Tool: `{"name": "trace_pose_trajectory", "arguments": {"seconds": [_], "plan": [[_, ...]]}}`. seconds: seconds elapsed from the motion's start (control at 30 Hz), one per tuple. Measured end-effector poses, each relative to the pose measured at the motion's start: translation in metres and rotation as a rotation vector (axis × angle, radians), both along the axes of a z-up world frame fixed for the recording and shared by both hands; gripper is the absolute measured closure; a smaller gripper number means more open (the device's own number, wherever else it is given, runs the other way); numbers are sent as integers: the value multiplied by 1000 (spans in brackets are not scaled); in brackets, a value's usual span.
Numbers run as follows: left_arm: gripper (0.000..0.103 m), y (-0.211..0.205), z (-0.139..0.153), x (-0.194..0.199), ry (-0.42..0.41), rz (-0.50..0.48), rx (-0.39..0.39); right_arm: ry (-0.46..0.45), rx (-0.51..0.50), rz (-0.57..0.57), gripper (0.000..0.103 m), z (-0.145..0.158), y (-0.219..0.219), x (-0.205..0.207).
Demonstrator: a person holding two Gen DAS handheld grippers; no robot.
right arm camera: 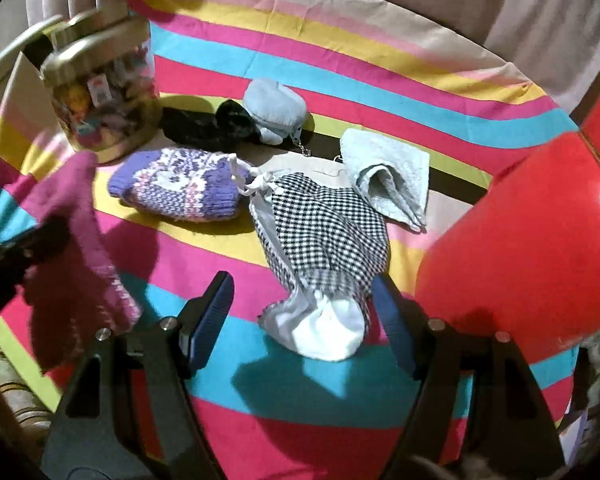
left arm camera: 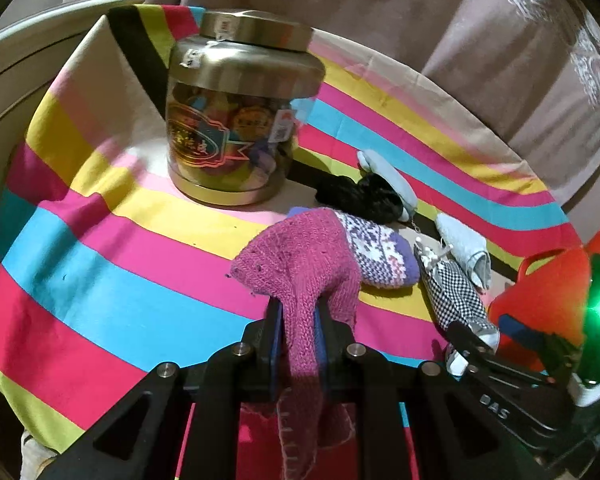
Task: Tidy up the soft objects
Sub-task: 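Grasp the pink knit glove with the left tool while the right tool grasps the gingham drawstring bag, then carry the pink glove and gingham bag over the box and open both tools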
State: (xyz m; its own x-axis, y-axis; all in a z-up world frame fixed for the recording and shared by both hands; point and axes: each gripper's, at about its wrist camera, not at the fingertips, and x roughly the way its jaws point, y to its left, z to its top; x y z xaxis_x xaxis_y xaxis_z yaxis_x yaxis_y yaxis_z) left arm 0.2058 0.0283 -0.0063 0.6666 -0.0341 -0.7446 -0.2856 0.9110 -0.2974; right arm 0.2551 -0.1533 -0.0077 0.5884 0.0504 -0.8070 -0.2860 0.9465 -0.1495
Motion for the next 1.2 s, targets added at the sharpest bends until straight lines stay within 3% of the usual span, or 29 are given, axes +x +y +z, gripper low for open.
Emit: {"name": "trace_pose_trajectory", "arguments": {"seconds": [0.47,0.67,0.73,0.8,1.2], "plan": [[88,9,-6,1,2,20,-33,14,-13,-41,29,-29,0,32],[88,6,-8,2,5,20,-30,12,8,-33,55,-34,-5,35],[88,6,-7,3,5,19,-29,-2,14,-23,70,-32,-5,32],[88,5,-7,2,3,20,-25,-9,28,-21,76,-29,-6,29],[88,4,-3,-1,-16,13,-23,-22,111,-3,81,-12,-19,-13]]}}
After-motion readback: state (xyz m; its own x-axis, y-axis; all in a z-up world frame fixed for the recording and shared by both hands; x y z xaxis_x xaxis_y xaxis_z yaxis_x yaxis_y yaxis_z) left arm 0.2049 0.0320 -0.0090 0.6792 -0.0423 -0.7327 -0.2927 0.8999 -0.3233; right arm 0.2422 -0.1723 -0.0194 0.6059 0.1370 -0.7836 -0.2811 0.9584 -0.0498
